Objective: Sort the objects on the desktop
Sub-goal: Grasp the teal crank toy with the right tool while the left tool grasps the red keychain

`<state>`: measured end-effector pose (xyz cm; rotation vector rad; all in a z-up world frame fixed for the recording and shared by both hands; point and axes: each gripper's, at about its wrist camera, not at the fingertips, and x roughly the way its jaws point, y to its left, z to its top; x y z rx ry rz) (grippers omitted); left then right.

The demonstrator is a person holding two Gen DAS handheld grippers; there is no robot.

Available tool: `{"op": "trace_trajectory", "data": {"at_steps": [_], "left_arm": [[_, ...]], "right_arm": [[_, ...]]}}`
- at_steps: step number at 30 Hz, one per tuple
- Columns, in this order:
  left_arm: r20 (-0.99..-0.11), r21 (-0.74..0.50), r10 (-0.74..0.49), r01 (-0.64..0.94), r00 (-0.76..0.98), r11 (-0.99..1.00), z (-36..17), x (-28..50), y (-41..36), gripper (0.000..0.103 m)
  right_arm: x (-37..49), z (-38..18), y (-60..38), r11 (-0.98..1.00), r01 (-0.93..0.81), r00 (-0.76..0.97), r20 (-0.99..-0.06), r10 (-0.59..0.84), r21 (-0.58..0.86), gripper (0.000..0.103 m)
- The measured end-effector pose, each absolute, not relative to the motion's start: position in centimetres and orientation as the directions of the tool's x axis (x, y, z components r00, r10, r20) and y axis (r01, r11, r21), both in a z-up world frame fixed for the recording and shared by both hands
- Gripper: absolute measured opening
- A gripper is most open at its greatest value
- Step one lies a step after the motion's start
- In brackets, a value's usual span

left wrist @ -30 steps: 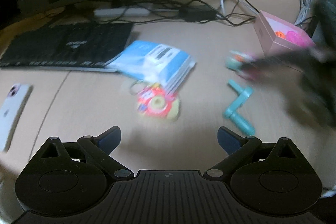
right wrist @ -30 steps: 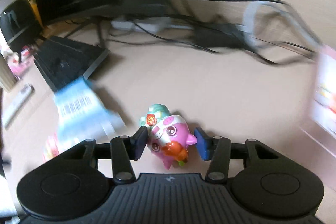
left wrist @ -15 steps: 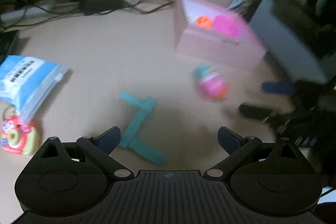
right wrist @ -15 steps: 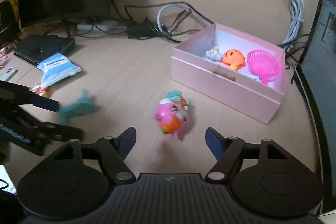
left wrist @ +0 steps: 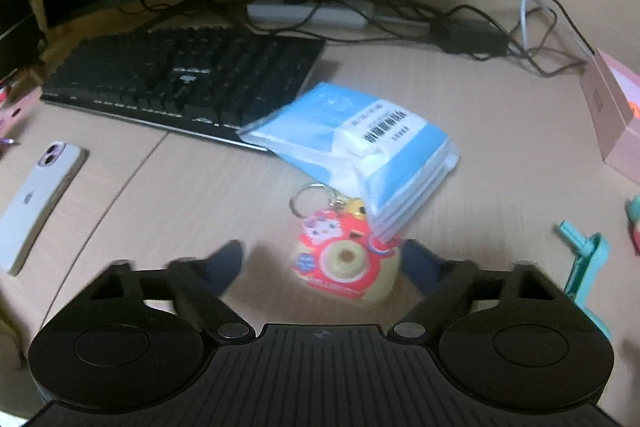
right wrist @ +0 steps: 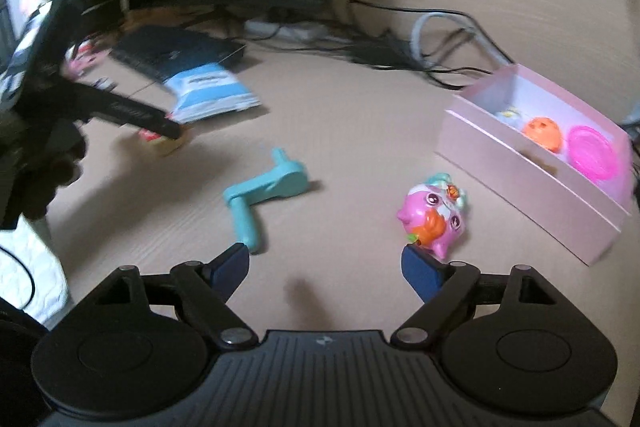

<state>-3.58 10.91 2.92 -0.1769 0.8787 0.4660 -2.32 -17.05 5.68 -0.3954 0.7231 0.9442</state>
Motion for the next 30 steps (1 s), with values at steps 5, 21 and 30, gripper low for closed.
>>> {"op": "trace_trajectory", "data": {"at_steps": [5, 21, 30], "left_arm": [[-0.772, 0.021, 0.285, -0.426, 0.568, 0.905, 3.4, -4.5, 9.5, 0.063], [-0.806, -0.055, 0.177, -0.368, 0.565, 0.928, 3.9, -9.2, 6.5, 0.085], [-0.806, 0.021, 0.210, -0.327, 0.553, 0.945, 3.3, -5.8, 6.4, 0.062]], "right_arm": [[-3.1, 5.7, -15.4, 0.461, -0.887, 0.343, -0.693, 0.634, -0.018, 0.086], [-1.3, 3.0, -8.3, 0.417, -0.906, 0.334, -0.718, 0.611, -0.067, 0.071], [-2.3, 6.1, -12.6, 0.483, -0.875, 0.313, -0.731, 0.606, 0.026, 0.071]]}}
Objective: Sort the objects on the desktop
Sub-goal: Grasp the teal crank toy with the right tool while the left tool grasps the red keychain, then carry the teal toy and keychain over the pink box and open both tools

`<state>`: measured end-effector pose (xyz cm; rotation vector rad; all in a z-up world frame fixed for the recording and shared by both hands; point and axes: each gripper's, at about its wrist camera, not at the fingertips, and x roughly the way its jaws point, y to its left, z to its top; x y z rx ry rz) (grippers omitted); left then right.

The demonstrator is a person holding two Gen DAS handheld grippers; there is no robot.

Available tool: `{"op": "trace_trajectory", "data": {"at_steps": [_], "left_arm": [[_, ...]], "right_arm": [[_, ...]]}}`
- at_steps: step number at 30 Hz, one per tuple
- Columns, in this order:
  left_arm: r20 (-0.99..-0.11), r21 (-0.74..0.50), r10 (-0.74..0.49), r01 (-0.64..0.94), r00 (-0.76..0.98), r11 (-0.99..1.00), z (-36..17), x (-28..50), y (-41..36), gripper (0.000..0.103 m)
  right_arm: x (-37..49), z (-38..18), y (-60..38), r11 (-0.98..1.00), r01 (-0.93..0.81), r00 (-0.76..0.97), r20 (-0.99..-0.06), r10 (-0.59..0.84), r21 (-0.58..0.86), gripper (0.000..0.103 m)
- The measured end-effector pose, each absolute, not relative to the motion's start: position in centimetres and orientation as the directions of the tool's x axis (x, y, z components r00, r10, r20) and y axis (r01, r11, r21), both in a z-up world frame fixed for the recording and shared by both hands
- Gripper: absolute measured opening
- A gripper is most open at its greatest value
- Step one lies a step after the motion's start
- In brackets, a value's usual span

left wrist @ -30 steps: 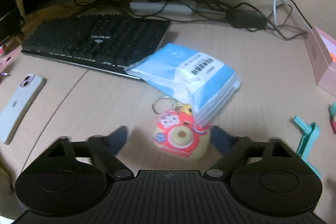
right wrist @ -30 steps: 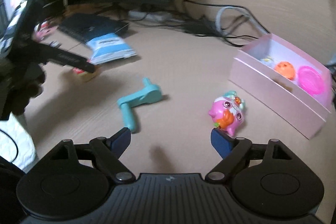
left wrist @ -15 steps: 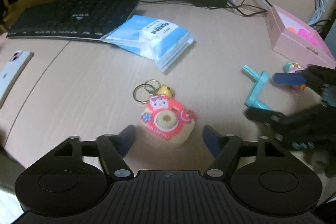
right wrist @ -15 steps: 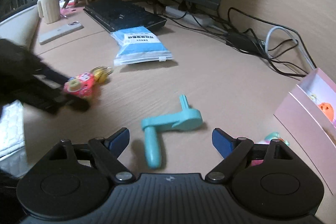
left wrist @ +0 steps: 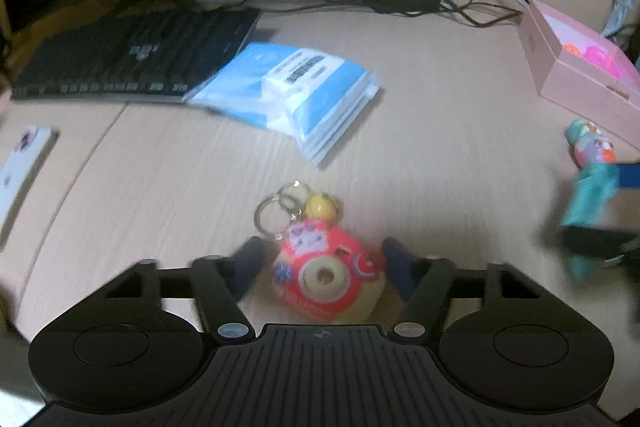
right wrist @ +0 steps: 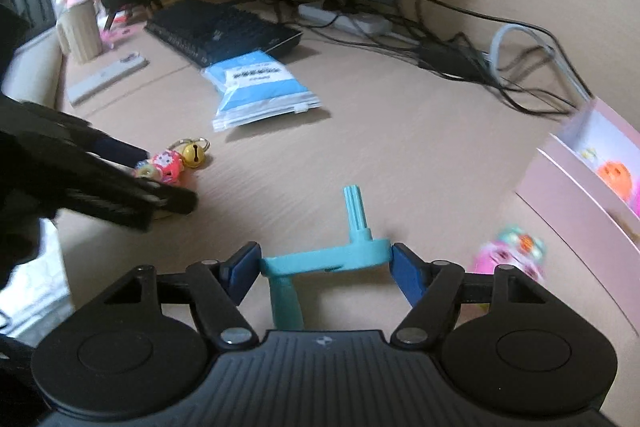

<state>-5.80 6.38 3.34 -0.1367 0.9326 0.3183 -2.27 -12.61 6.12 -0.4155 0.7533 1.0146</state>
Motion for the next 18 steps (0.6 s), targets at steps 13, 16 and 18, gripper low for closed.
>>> {"op": "trace_trajectory", "data": {"at_steps": [13, 16, 18], "left_arm": [[-0.586, -0.080, -0.099, 0.064, 0.804, 0.995, 15.5, 0.6, -0.4, 0.058], [-0.524, -0.056, -0.174, 0.170, 0.834, 0.984, 18.3, 3.6, -3.4, 0.058], [-0.493, -0.023, -0.208, 0.226, 0.845, 0.974, 19.6, 5.8, -5.5, 0.059]], "right_arm": [[-1.7, 19.3, -24.9, 0.752, -0.659, 0.652, -0.501, 0.569, -0.005, 0.071], [-1.8, 20.6, -26.9, 0.801, -0.599, 0.715, -0.459, 0.528, -0.012, 0.071], [-1.9, 20.7, -28.0, 0.829, -0.558, 0.746, -0.445, 0.495, -0.013, 0.071]]}}
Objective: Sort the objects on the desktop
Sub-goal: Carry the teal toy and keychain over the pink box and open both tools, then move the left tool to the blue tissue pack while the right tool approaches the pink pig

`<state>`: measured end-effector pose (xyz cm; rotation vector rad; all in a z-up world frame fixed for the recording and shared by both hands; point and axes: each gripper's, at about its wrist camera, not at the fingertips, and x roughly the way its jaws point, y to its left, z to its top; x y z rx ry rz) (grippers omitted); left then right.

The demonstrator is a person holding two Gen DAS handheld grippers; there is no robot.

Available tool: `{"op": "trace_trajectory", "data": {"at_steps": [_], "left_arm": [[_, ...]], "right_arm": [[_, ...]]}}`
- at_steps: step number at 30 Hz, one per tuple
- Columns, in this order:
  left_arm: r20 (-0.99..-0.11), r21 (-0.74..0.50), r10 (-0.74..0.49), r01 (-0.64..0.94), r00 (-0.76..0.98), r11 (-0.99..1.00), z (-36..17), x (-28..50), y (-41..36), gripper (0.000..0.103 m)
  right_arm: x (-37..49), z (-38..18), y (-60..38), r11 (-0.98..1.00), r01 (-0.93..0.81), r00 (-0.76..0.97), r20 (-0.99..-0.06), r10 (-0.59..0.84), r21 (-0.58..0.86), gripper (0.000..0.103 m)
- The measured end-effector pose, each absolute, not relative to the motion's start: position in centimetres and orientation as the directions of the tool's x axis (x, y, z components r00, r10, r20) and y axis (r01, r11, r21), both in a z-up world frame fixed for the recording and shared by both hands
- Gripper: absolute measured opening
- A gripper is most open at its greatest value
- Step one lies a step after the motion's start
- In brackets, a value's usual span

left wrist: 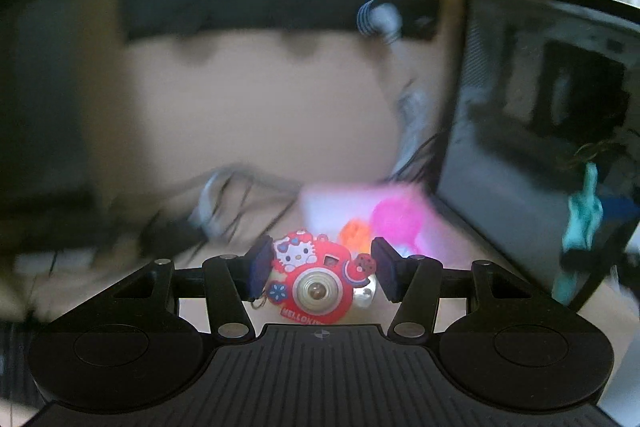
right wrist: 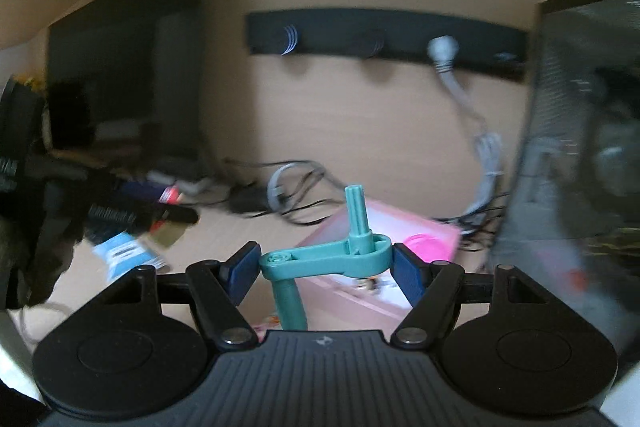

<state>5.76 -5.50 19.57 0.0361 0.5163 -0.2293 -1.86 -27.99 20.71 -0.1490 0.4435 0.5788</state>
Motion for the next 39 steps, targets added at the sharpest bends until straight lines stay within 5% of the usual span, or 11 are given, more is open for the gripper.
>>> {"op": "trace_trajectory", "data": {"at_steps": [6, 11, 14, 25, 30, 39], "left_arm": [[-0.495, -0.035, -0.289, 0.314, 0.819, 0.949, 20.2, 13.1, -9.5, 0.060], [-0.543, -0.061, -0.272, 0.286, 0.794, 0.956, 18.3, 13.4, -9.3, 0.087], [-0.570, -0.031, -0.221, 0.248, 0.792, 0.968, 17.1, 11.0, -8.1, 0.095], [-0.725, -0.063, -0.089, 0.063, 0.683, 0.996, 10.9, 0.0, -4.0, 0.098], [-0.761, -0.090, -0.014, -0.085, 0.648, 0.992, 9.9, -2.3, -0.9, 0.100], [-0.799, -0.037, 0.161, -0.315, 0.580, 0.948, 8.0, -2.7, 3.8, 0.101]], "right_arm": [[-2.1, 20.2, -30.7, 0.892, -0.452, 0.801, -0.429, 0.418, 0.025, 0.071], [-1.4, 19.6, -32.1, 0.912, -0.409, 0.811, -0.445, 0.380, 0.034, 0.071], [-0.4, 19.4, -32.2, 0.910, -0.412, 0.799, -0.459, 0.389, 0.052, 0.071], [13.1, 20.6, -26.3, 0.830, -0.510, 0.682, -0.482, 0.550, 0.226, 0.071], [20.4, 19.0, -23.0, 0.856, -0.439, 0.653, -0.557, 0.514, 0.274, 0.078], [14.9, 15.3, -25.3, 0.864, -0.459, 0.672, -0.555, 0.491, 0.208, 0.083]]}}
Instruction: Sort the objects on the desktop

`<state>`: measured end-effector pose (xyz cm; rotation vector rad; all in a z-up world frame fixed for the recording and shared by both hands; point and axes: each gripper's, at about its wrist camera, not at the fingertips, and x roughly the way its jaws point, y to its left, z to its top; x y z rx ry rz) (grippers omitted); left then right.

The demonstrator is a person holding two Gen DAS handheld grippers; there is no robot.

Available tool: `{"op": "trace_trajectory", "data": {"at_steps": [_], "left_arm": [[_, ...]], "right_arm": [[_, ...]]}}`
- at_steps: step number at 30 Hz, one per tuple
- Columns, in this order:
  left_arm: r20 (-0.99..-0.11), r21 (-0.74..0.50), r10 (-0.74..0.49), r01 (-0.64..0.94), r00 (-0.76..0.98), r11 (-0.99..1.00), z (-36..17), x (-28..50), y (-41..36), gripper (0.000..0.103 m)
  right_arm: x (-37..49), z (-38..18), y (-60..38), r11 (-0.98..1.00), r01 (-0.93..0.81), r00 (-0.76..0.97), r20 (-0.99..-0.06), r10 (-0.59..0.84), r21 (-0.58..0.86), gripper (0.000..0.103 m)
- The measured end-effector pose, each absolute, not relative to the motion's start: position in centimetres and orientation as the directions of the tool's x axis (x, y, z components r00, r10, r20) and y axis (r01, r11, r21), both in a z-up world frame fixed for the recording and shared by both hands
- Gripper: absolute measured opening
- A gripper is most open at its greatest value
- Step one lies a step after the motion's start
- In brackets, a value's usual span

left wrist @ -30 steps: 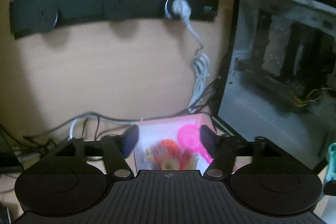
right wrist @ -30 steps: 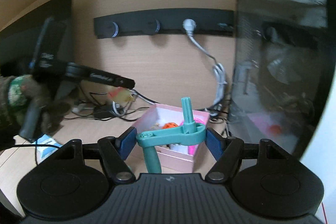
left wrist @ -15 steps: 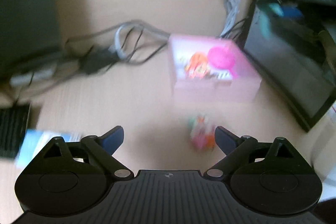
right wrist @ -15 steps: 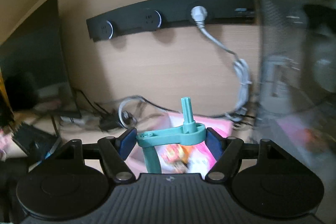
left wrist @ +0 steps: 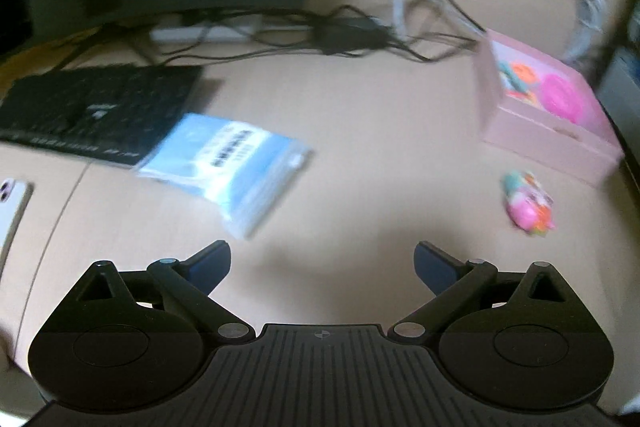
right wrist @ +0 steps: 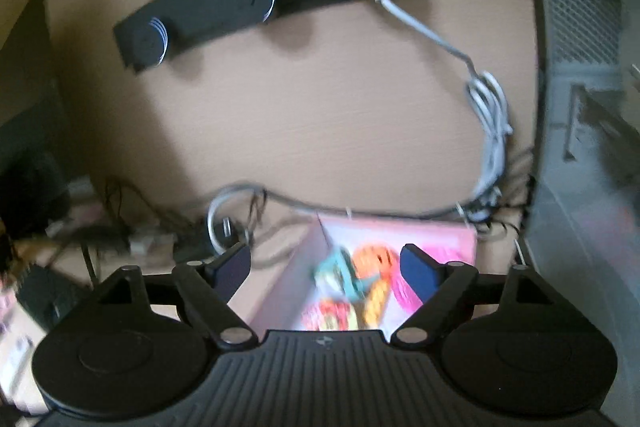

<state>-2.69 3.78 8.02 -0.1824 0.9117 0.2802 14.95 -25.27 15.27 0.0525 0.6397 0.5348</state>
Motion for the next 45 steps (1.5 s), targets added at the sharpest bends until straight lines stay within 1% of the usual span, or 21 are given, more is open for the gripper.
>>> {"op": "trace_trajectory", "data": {"at_steps": [6, 10, 15, 16, 18, 19, 20, 22, 25, 26, 29, 33, 34, 35, 36, 37, 38, 40, 42, 44, 45], "left_arm": [[-0.787, -0.090, 0.210, -0.445, 0.580, 0.891, 8.4, -0.8, 7.6, 0.101], [-0.792, -0.095, 0.263, -0.537, 0.551, 0.838, 7.6, 1.8, 9.9, 0.101], [-0.814, -0.014, 0.365, -0.643, 0.452, 0.766, 5.3, 4.7, 12.9, 0.101], [-0.821, -0.022, 0.358, -0.650, 0.446, 0.760, 5.0, 4.9, 13.5, 0.101], [-0.824, -0.056, 0.332, -0.650, 0.459, 0.758, 4.7, 4.9, 14.2, 0.101], [-0.822, -0.062, 0.328, -0.645, 0.466, 0.761, 4.7, 4.8, 14.3, 0.098], [-0.816, -0.064, 0.326, -0.636, 0.477, 0.769, 4.7, 4.6, 14.3, 0.091], [-0.807, -0.056, 0.322, -0.607, 0.495, 0.793, 4.7, 4.4, 13.7, 0.084], [-0.799, -0.055, 0.294, -0.552, 0.524, 0.832, 5.0, 3.9, 12.5, 0.062], [-0.798, -0.050, 0.283, -0.526, 0.533, 0.849, 5.1, 3.6, 11.7, 0.062], [-0.803, -0.085, 0.177, -0.404, 0.569, 0.911, 5.0, 2.1, 9.0, 0.063], [-0.804, -0.167, -0.036, -0.169, 0.593, 0.971, 4.7, -0.3, 5.0, 0.065], [-0.806, -0.174, -0.072, -0.119, 0.587, 0.978, 4.5, -0.9, 4.1, 0.066], [-0.812, -0.165, -0.090, -0.078, 0.577, 0.983, 4.4, -1.3, 3.0, 0.069], [-0.816, -0.145, -0.094, -0.046, 0.571, 0.988, 4.3, -1.7, 2.0, 0.072], [-0.817, -0.125, -0.086, -0.029, 0.570, 0.992, 4.3, -2.1, 1.4, 0.081], [-0.817, -0.103, -0.070, -0.025, 0.573, 0.994, 4.3, -2.4, 0.9, 0.086], [-0.816, -0.066, -0.032, -0.039, 0.577, 0.997, 4.4, -2.9, 0.5, 0.088], [-0.814, -0.052, -0.002, -0.068, 0.580, 0.996, 4.6, -3.1, 0.9, 0.090], [-0.812, -0.068, 0.000, -0.095, 0.584, 0.993, 5.1, -3.4, 1.6, 0.094], [-0.815, -0.094, -0.015, -0.105, 0.579, 0.990, 5.3, -3.3, 1.9, 0.094]], "right_arm": [[8.2, 10.7, -27.1, 0.875, -0.477, 0.647, -0.638, 0.417, 0.088, 0.084], [5.1, 8.5, -27.4, 0.881, -0.467, 0.624, -0.678, 0.389, 0.076, 0.085], [2.2, 7.8, -27.1, 0.887, -0.460, 0.628, -0.689, 0.361, 0.046, 0.086], [1.8, 7.7, -27.0, 0.884, -0.466, 0.630, -0.689, 0.358, 0.034, 0.087], [1.0, 7.8, -26.6, 0.874, -0.485, 0.636, -0.683, 0.358, 0.006, 0.092], [0.7, 7.8, -26.4, 0.869, -0.495, 0.640, -0.680, 0.359, -0.007, 0.094], [0.4, 7.8, -26.2, 0.863, -0.504, 0.642, -0.677, 0.360, -0.019, 0.095], [0.1, 7.8, -25.7, 0.848, -0.528, 0.635, -0.678, 0.370, -0.032, 0.095], [0.5, 7.6, -24.5, 0.823, -0.567, 0.608, -0.693, 0.387, -0.037, 0.095], [0.7, 7.6, -24.0, 0.815, -0.578, 0.606, -0.691, 0.394, -0.042, 0.095], [1.4, 7.7, -22.5, 0.791, -0.610, 0.589, -0.687, 0.426, -0.033, 0.095], [1.8, 7.6, -20.6, 0.755, -0.655, 0.568, -0.683, 0.459, -0.037, 0.095], [2.0, 7.5, -20.3, 0.747, -0.664, 0.562, -0.684, 0.465, -0.037, 0.095], [2.3, 7.3, -19.9, 0.742, -0.670, 0.554, -0.688, 0.469, -0.034, 0.095], [2.7, 7.0, -19.5, 0.738, -0.674, 0.547, -0.693, 0.470, -0.032, 0.095], [3.1, 6.8, -19.1, 0.734, -0.678, 0.542, -0.696, 0.471, -0.031, 0.095], [3.5, 6.7, -18.7, 0.730, -0.683, 0.537, -0.697, 0.475, -0.030, 0.095], [4.4, 6.3, -17.8, 0.724, -0.690, 0.524, -0.699, 0.486, -0.013, 0.095], [5.2, 5.7, -16.8, 0.730, -0.683, 0.518, -0.702, 0.490, 0.005, 0.092], [6.0, 5.0, -15.9, 0.733, -0.680, 0.507, -0.710, 0.489, 0.018, 0.081], [6.4, 4.7, -15.5, 0.734, -0.679, 0.499, -0.718, 0.486, 0.025, 0.078]]}}
